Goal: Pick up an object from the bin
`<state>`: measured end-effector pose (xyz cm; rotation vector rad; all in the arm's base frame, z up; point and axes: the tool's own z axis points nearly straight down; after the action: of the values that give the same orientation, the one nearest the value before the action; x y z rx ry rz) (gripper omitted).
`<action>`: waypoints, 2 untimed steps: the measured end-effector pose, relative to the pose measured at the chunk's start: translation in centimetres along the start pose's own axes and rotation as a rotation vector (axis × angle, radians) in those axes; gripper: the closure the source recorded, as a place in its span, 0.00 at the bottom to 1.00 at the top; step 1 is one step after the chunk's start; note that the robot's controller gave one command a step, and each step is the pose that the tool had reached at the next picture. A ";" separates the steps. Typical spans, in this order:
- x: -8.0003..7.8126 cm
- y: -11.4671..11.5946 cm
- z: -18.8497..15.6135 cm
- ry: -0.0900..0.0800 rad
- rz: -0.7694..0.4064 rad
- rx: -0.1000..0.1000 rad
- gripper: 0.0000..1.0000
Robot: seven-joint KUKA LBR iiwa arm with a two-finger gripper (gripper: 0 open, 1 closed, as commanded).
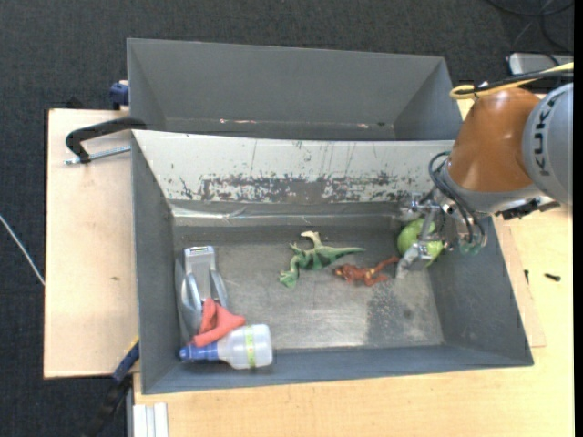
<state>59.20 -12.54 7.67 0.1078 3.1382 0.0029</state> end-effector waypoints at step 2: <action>0.0 0.0 -2.8 0.001 0.000 0.000 1.00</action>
Offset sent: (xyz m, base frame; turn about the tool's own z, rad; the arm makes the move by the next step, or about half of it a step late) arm 0.0001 0.0000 0.0885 0.0000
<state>59.22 -12.52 10.45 0.1080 3.1388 0.0025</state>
